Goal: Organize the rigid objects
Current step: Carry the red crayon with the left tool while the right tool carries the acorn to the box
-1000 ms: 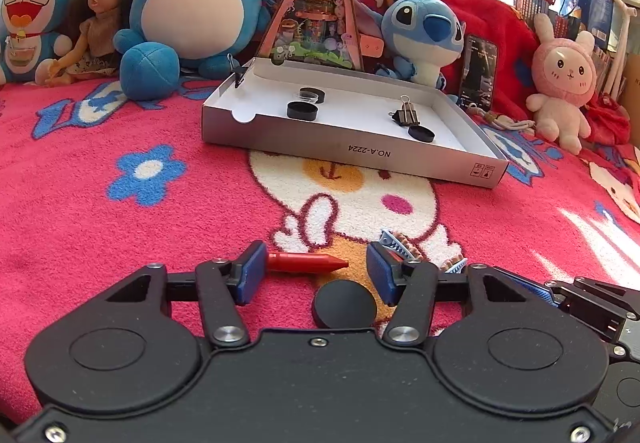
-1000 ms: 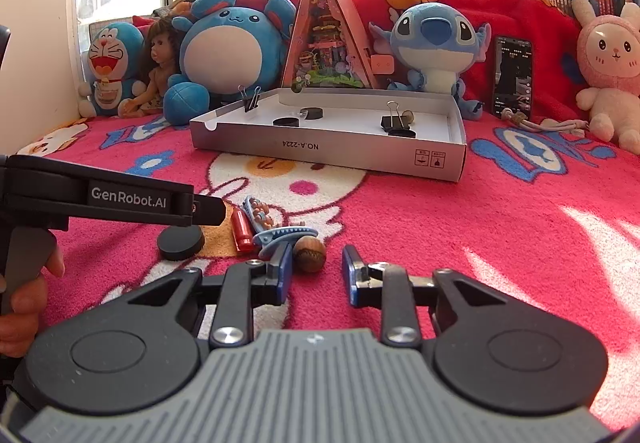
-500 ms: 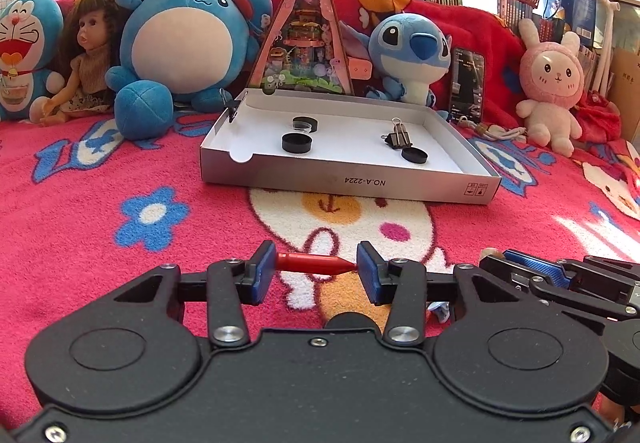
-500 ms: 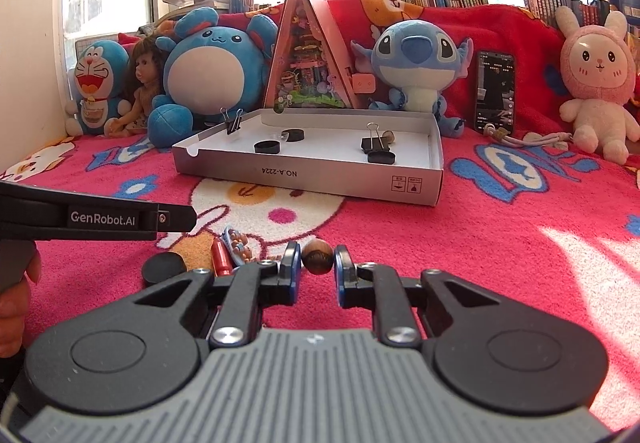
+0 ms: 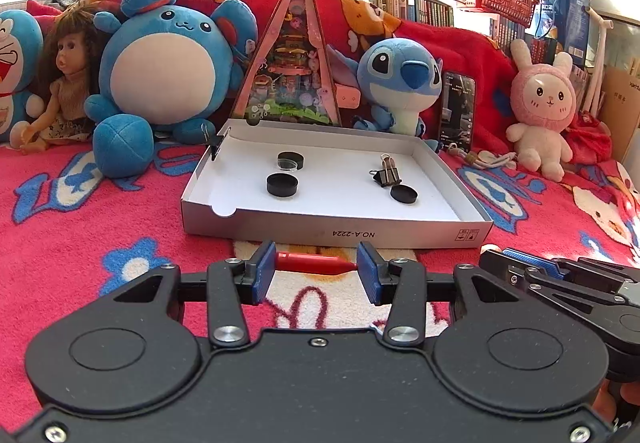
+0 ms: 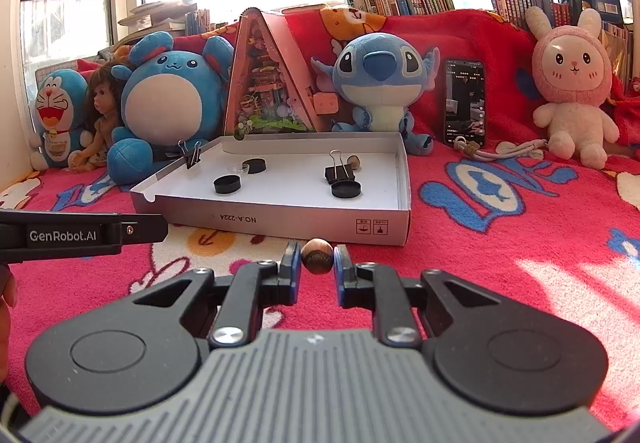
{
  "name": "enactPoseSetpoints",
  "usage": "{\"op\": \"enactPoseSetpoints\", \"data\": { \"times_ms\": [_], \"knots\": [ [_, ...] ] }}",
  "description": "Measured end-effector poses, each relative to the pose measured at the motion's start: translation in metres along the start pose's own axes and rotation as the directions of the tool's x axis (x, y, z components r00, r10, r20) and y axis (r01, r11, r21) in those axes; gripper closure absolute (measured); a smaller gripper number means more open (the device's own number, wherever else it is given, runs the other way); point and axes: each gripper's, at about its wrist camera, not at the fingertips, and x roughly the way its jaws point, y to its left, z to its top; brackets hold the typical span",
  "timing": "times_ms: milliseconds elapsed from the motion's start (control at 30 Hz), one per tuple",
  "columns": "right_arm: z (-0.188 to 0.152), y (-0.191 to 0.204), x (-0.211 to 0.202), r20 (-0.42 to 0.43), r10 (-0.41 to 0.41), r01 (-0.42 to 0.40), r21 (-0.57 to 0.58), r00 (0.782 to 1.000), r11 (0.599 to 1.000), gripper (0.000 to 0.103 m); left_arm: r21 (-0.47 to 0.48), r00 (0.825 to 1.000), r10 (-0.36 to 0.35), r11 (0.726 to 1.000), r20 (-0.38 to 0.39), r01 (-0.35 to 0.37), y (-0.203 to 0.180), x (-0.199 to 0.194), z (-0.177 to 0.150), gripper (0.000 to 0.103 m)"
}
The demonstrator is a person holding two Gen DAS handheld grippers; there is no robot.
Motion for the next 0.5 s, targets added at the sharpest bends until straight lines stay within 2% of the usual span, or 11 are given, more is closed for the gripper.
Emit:
{"op": "enactPoseSetpoints", "data": {
  "times_ms": [500],
  "knots": [
    [0.038,-0.011,0.027,0.038,-0.057,0.057,0.008,0.998,0.998,0.081,-0.033,0.999,-0.047,0.998,0.019,0.048,0.014,0.035,0.043,0.061]
  ]
}}
